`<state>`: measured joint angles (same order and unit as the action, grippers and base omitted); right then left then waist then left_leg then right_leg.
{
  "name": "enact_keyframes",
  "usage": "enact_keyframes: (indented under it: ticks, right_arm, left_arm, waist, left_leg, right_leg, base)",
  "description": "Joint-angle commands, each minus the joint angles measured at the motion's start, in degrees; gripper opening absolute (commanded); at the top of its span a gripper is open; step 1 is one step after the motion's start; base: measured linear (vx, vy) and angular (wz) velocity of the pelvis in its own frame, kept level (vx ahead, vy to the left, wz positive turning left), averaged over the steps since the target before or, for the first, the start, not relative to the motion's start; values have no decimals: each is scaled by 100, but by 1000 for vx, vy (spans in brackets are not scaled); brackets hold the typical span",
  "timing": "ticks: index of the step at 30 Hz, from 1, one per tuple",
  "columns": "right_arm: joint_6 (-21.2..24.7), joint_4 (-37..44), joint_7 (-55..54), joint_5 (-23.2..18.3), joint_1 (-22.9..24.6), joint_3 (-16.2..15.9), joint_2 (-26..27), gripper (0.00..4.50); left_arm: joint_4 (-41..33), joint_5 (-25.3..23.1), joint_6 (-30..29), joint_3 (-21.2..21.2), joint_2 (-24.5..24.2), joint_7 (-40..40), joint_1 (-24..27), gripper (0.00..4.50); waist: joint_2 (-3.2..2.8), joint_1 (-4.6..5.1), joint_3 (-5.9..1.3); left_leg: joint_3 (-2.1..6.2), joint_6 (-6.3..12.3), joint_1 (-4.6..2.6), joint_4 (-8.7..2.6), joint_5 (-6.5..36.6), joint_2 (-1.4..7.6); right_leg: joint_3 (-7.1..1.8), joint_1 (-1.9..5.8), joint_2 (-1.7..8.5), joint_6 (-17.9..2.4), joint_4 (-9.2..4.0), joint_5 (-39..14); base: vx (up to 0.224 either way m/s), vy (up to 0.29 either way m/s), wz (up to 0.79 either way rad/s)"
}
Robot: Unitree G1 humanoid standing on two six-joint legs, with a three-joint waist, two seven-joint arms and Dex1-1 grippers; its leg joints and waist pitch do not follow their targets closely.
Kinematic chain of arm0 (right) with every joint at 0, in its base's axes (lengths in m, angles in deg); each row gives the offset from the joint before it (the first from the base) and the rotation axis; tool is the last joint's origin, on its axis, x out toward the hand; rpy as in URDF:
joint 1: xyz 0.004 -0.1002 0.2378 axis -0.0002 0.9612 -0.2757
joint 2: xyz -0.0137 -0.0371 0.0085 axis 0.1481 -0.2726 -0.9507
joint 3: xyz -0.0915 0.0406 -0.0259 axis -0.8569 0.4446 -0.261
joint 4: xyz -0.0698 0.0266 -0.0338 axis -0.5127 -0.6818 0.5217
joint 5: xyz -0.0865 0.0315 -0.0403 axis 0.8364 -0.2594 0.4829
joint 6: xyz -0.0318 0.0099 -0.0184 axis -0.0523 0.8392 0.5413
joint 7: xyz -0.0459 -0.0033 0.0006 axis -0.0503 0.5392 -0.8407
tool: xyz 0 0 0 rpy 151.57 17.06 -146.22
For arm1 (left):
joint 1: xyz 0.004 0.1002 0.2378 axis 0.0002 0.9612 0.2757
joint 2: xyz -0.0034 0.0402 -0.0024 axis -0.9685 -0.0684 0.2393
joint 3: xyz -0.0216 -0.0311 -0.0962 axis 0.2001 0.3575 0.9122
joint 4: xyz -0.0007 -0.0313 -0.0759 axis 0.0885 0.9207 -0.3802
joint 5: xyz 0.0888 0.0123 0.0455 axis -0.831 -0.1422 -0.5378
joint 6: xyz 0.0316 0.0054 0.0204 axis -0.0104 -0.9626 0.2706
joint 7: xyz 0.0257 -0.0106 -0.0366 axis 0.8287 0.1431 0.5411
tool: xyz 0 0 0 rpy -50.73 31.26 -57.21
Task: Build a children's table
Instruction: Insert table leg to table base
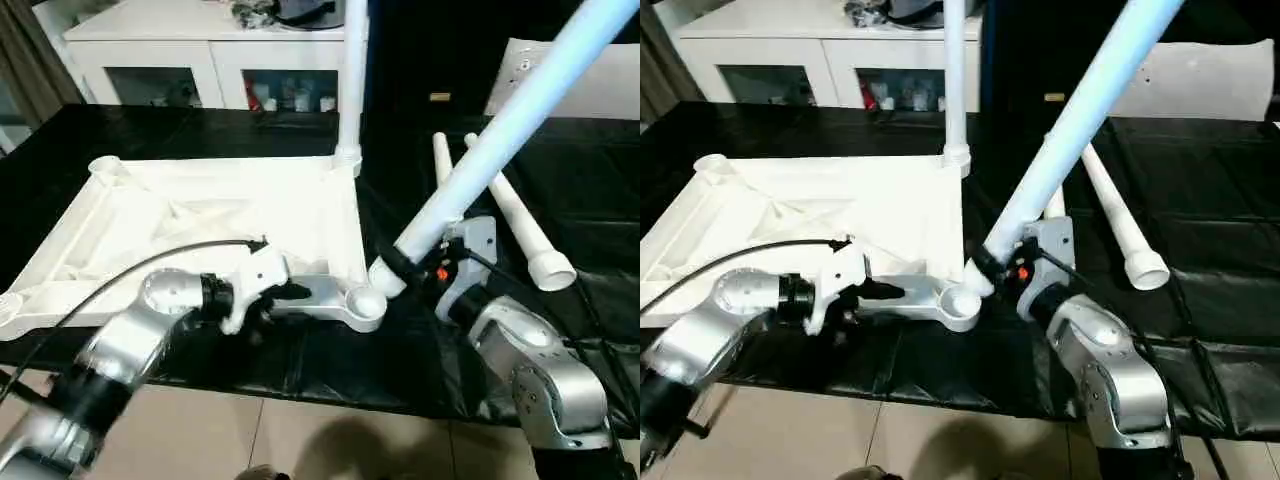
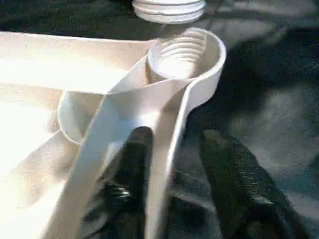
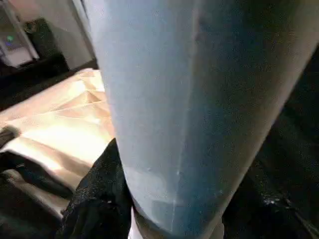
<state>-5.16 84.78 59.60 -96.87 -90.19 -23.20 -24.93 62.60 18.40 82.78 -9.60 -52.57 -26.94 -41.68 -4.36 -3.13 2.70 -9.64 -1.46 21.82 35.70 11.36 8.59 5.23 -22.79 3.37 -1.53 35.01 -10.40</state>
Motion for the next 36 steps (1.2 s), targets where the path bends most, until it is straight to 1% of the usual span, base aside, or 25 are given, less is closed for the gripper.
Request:
enact_keyframes:
  ticks: [1, 2, 5, 7, 8, 9, 10, 11, 14, 15, 17, 18, 20, 22, 23, 24, 26, 28, 29, 30, 32, 33, 34, 35, 36]
  right_arm:
    - [70, 241, 78, -105, 22, -63, -9, 190]
    - [51, 245, 90, -106, 22, -70, -19, 190]
    - [-3, 256, 113, -97, 25, -88, -46, 190]
    - [0, 277, 159, -101, 29, -107, -86, 190]
    - [35, 303, 195, -113, 39, -112, -118, 190]
    - [62, 318, 215, -125, 45, -111, -138, 190]
    - [87, 334, 237, -133, 52, -109, -161, 190]
    - [107, 351, 251, -146, 62, -105, -184, 190]
    - [174, 386, 329, -171, 64, -127, -271, 190]
    - [195, 391, 358, -176, 58, -141, -298, 190]
    - [262, 389, 417, -202, 21, -174, -351, 190]
    - [289, 382, 444, -207, -2, -193, -375, 190]
    - [354, 348, 505, -208, -86, -251, -437, 190]
    - [400, 323, 532, -191, -143, -288, -471, 190]
    - [476, 234, 586, -86, -267, -406, -572, 190]
    - [515, 181, 618, -27, -335, -471, -627, 190]
    - [587, 71, 671, 52, -454, -574, -698, 190]
    - [666, -295, 675, 211, -684, -695, -746, 190]
    - [666, -295, 675, 211, -684, -695, -746, 190]
    - [654, -426, 707, 272, -763, -743, -784, 190]
    - [606, -502, 729, 318, -810, -773, -800, 190]
    - [580, -609, 747, 344, -885, -787, -797, 190]
    - [579, -676, 783, 353, -947, -810, -811, 190]
    - [572, -710, 804, 368, -976, -832, -827, 190]
    - [567, -724, 812, 376, -988, -845, -838, 190]
  left_arm:
    - [471, -223, 447, -44, 40, -186, -156, 152]
    - [631, -255, 540, -62, 68, -223, -224, 139]
    - [908, -263, 657, -73, 129, -318, -342, 121]
    - [1146, -300, 779, -93, 173, -430, -428, 93]
    - [1390, -368, 913, -109, 213, -537, -507, 93]
    - [1541, -412, 989, -121, 235, -600, -557, 86]
    - [1673, -464, 1044, -145, 243, -666, -606, 61]
    - [1830, -518, 1115, -151, 260, -728, -659, 52]
    - [2173, -651, 1304, -183, 264, -844, -777, 40]
    - [2201, -656, 1307, -182, 259, -857, -786, 29]
    - [2207, -603, 1238, -123, 278, -917, -789, 11]
    - [2205, -575, 1206, -95, 295, -936, -789, 7]
    - [2180, -466, 1054, 10, 366, -985, -780, 3]
    - [2162, -399, 965, 81, 415, -1013, -771, 3]
    - [2042, -338, 816, 145, 469, -987, -703, 3]
    - [1973, -318, 743, 171, 494, -960, -661, 3]
    - [1825, -350, 639, 180, 520, -812, -562, 0]
    - [1423, -390, 328, 259, 644, -307, -280, 0]
    - [1423, -390, 328, 259, 644, -307, -280, 0]
    - [1280, -463, 219, 254, 690, -125, -178, 0]
    - [1204, -535, 227, 226, 700, -45, -110, 0]
    - [1105, -675, 269, 173, 693, 62, -10, 0]
    - [1038, -830, 330, 140, 679, 171, 66, 0]
    - [1009, -911, 331, 135, 669, 245, 95, 0]
    - [995, -947, 325, 138, 666, 278, 107, 0]
  waist:
    - [-38, 11, -365]
    - [-24, 15, -368]
    - [-30, 10, -380]
    - [-42, 7, -374]
    - [-32, 12, -363]
    - [-27, 1, -371]
    - [-31, 5, -364]
    - [-41, 2, -372]
    - [-30, -2, -367]
    - [-29, 0, -375]
    - [-30, 5, -376]
    - [-15, -1, -373]
    - [-20, -6, -373]
    - [-16, 19, -367]
    - [2, 15, -371]
    - [-6, 18, -367]
    - [-19, 31, -361]
    - [1, 41, -361]
    - [-5, 47, -366]
    - [12, 38, -373]
    - [25, 29, -355]
    - [55, 29, -355]
    - [47, 44, -342]
    - [63, 51, -338]
    - [53, 57, -322]
  left_leg:
    - [232, -17, -91, -493, 1387, 429]
    - [226, -13, -91, -491, 1358, 429]
    - [226, -13, -83, -490, 1279, 439]
    - [220, -7, -87, -486, 1301, 443]
    - [208, 21, -85, -481, 1318, 420]
    - [209, 12, -93, -477, 1312, 420]
    - [218, 2, -89, -489, 1341, 437]
    - [227, -10, -97, -490, 1352, 450]
    - [233, 0, -94, -498, 1371, 452]
    - [234, -7, -87, -496, 1334, 461]
    - [230, -2, -86, -494, 1330, 465]
    - [220, 21, -85, -483, 1328, 455]
    - [222, 34, -80, -481, 1288, 456]
    - [220, 45, -76, -482, 1293, 463]
    - [221, 39, -82, -480, 1283, 461]
    - [223, 43, -75, -475, 1242, 455]
    - [221, 50, -75, -474, 1263, 453]
    - [215, 81, -64, -466, 1202, 461]
    - [223, 69, -63, -462, 1201, 467]
    - [208, 88, -78, -446, 1179, 457]
    - [200, 143, -67, -452, 1173, 448]
    - [202, 156, -55, -450, 1166, 442]
    - [213, 157, -54, -468, 1218, 454]
    - [204, 163, -68, -464, 1250, 448]
    - [208, 144, -76, -470, 1332, 443]
  right_leg:
    - [-385, 284, 581, -654, -514, -1761]
    - [-386, 284, 579, -658, -517, -1711]
    - [-389, 296, 588, -751, -475, -1485]
    - [-393, 292, 604, -834, -477, -1488]
    - [-388, 286, 588, -800, -515, -1575]
    - [-393, 299, 599, -776, -512, -1638]
    - [-392, 300, 604, -756, -511, -1695]
    - [-394, 300, 614, -766, -502, -1681]
    - [-392, 302, 610, -778, -514, -1658]
    - [-398, 314, 620, -826, -484, -1546]
    - [-397, 316, 629, -889, -472, -1478]
    - [-400, 314, 637, -910, -486, -1526]
    - [-398, 323, 640, -913, -484, -1566]
    - [-393, 318, 628, -936, -481, -1549]
    - [-387, 324, 629, -956, -473, -1551]
    - [-383, 331, 632, -964, -470, -1583]
    - [-385, 322, 625, -958, -486, -1638]
    - [-387, 318, 619, -987, -478, -1617]
    - [-384, 326, 621, -1009, -461, -1593]
    - [-384, 315, 623, -1012, -473, -1626]
    - [-382, 313, 609, -920, -503, -1790]
    - [-380, 318, 611, -869, -504, -1881]
    - [-372, 312, 606, -811, -516, -2008]
    - [-372, 296, 599, -769, -542, -2106]
    - [-376, 292, 604, -719, -556, -2280]
  base:
    - [0, 0, 0]
    - [0, 0, 0]
    - [0, 0, 0]
    - [0, 0, 0]
    - [0, 0, 0]
    - [0, 0, 0]
    - [0, 0, 0]
    - [0, 0, 0]
    - [0, 0, 0]
    - [0, 0, 0]
    - [0, 0, 0]
    - [0, 0, 0]
    - [0, 0, 0]
    - [0, 0, 0]
    - [0, 0, 0]
    - [0, 0, 0]
    - [0, 0, 0]
    - [0, 0, 0]
    - [0, 0, 0]
    - [0, 0, 0]
    - [0, 0, 0]
    - [0, 0, 0]
    - [0, 0, 0]
    - [0, 0, 0]
    - [0, 0, 0]
